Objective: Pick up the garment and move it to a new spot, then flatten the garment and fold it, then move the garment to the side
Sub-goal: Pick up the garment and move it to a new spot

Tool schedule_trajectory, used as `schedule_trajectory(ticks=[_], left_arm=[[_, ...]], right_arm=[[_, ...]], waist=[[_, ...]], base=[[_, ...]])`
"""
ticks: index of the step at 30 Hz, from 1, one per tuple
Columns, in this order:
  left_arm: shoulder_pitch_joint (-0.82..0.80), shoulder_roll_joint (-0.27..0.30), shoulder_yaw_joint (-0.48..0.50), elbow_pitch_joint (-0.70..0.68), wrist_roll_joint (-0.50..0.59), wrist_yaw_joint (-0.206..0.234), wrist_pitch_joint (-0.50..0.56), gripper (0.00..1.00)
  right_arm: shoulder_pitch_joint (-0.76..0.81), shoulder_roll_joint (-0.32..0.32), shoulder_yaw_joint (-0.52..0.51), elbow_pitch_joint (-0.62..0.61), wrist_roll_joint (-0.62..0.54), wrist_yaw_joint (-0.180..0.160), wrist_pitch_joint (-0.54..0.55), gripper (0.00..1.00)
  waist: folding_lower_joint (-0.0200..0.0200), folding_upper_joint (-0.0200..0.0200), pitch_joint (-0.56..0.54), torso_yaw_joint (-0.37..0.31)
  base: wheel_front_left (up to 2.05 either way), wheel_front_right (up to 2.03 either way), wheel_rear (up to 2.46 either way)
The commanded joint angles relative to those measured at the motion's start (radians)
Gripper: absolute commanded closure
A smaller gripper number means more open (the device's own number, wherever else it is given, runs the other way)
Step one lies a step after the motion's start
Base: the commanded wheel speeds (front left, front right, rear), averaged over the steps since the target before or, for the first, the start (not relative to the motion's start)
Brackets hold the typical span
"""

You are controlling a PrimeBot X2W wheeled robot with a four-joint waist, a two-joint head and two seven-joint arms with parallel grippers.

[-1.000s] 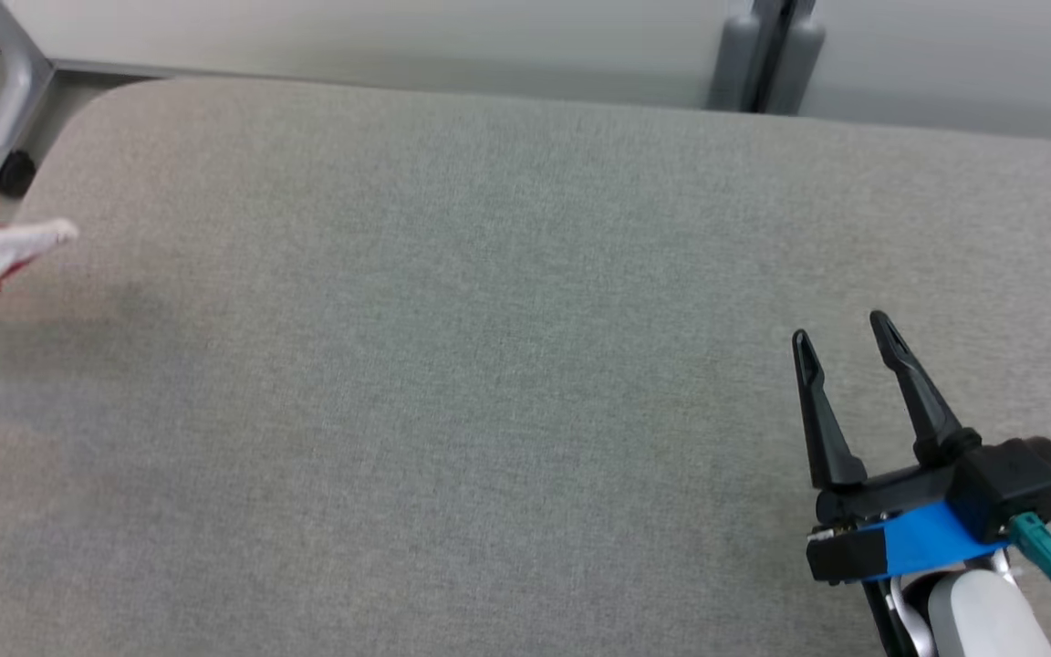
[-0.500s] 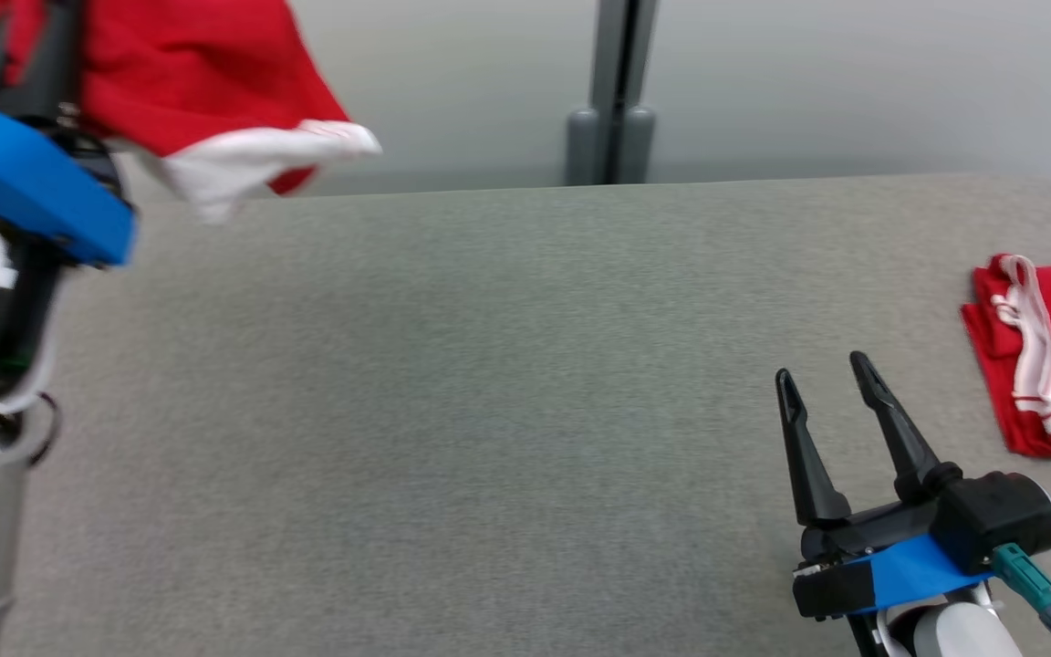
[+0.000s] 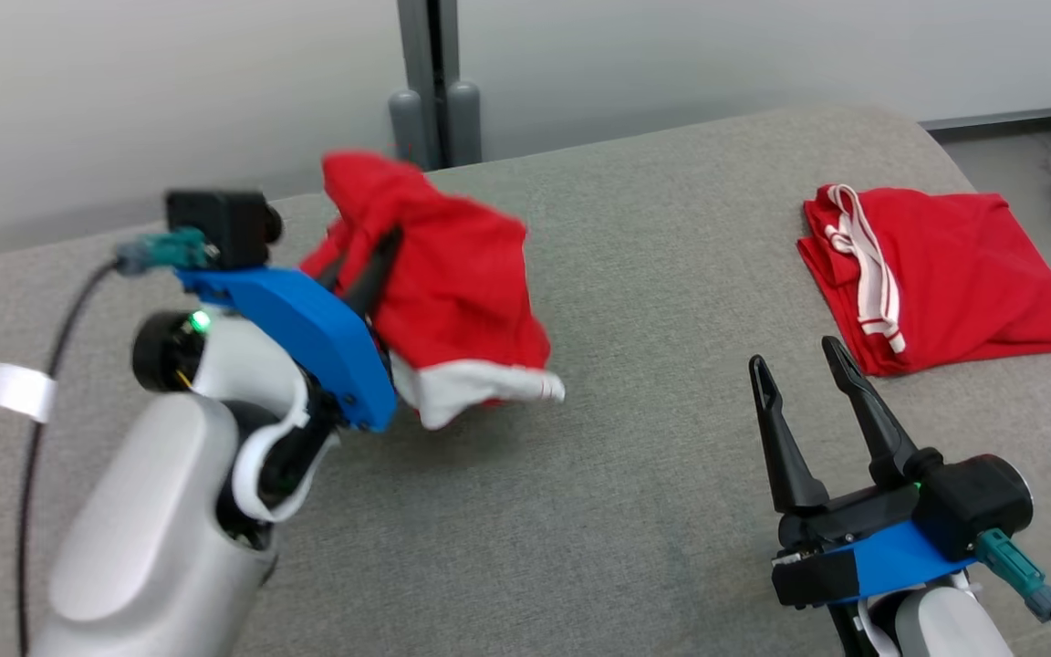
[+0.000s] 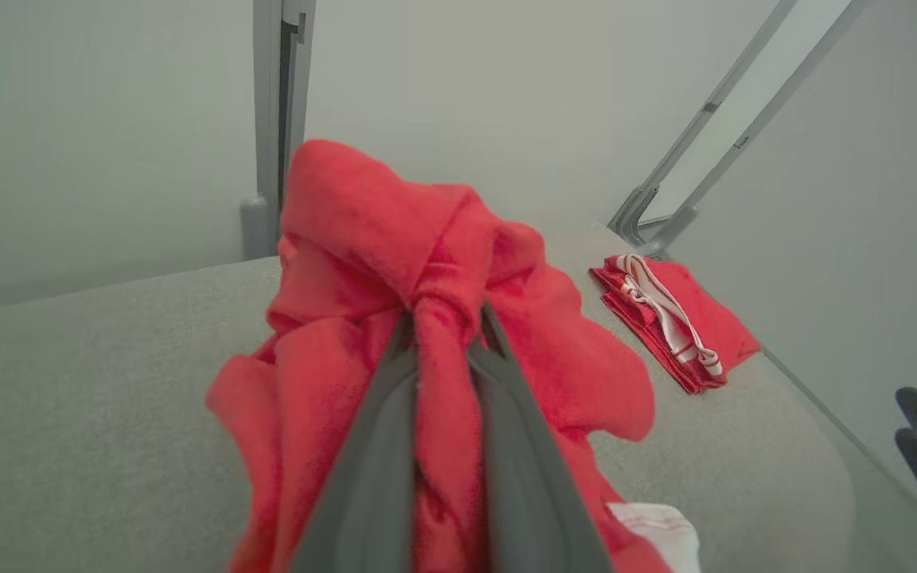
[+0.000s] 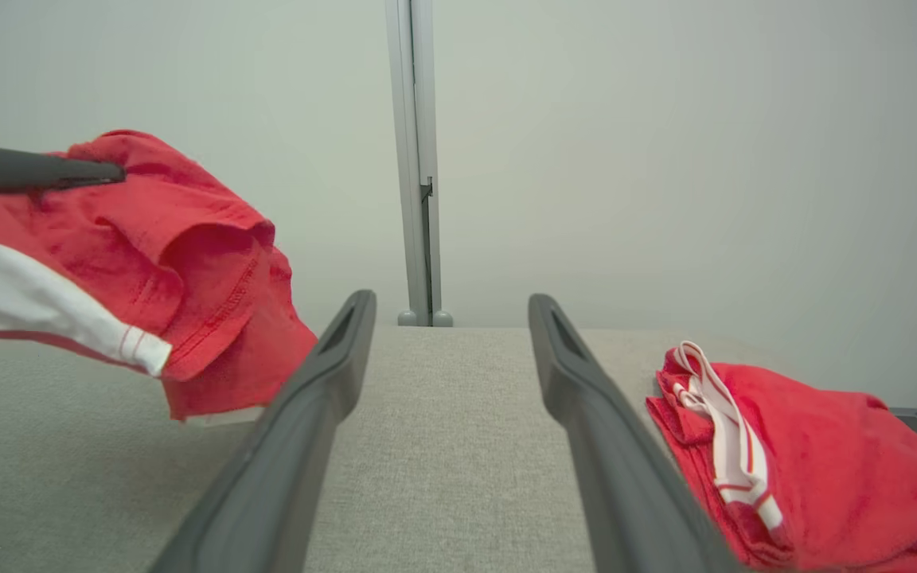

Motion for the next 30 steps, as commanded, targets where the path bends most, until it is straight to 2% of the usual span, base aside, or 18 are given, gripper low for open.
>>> schedule_trajectory(ticks=[1, 6, 9, 13, 19, 25, 30], left_arm=[[0.015, -0.01, -0.006, 0.018, 0.009, -0.006, -0.014, 1.0], [0.029, -0.047, -0.072, 0.204, 0.072, -0.019, -0.089, 1.0], [0.032, -0.074, -0.097, 0.303, 0.094, -0.036, -0.143, 0.0], [0.03, -0.116, -0.099, 0.382, 0.08, -0.059, -0.206, 0.0], [0.063, -0.146, -0.066, 0.374, 0.045, -0.119, -0.365, 0.0], [0.147, -0.124, -0.021, 0.323, 0.041, -0.146, -0.562, 0.0], [0.213, -0.1, 0.027, 0.285, 0.078, -0.137, -0.685, 0.0]], right_arm=[[-0.012, 0.0, 0.002, 0.001, 0.005, 0.0, -0.005, 0.0], [-0.027, 0.0, 0.003, 0.0, 0.013, 0.0, -0.005, 0.0], [-0.029, 0.0, 0.003, 0.005, 0.016, 0.0, -0.005, 0.0], [-0.025, 0.0, -0.019, 0.008, 0.012, 0.0, -0.005, 0.0], [-0.005, 0.0, -0.043, 0.001, 0.0, 0.0, -0.005, 0.0], [0.015, 0.0, -0.05, -0.004, -0.01, 0.0, -0.005, 0.0], [0.029, 0.0, -0.071, -0.008, -0.024, 0.0, 0.003, 0.0]], waist=[[-0.0001, 0.0, 0.003, -0.006], [-0.0001, 0.0, 0.023, -0.016], [-0.0001, 0.0, 0.027, -0.014], [-0.0001, 0.0, 0.02, 0.011], [-0.0001, 0.0, -0.002, 0.069], [-0.0001, 0.0, -0.022, 0.129], [-0.0001, 0.0, -0.036, 0.175]], base=[[0.0, 0.0, 0.0], [0.0, 0.0, 0.0], [0.0, 0.0, 0.0], [0.0, 0.0, 0.0], [0.0, 0.0, 0.0], [0.0, 0.0, 0.0], [0.0, 0.0, 0.0]])
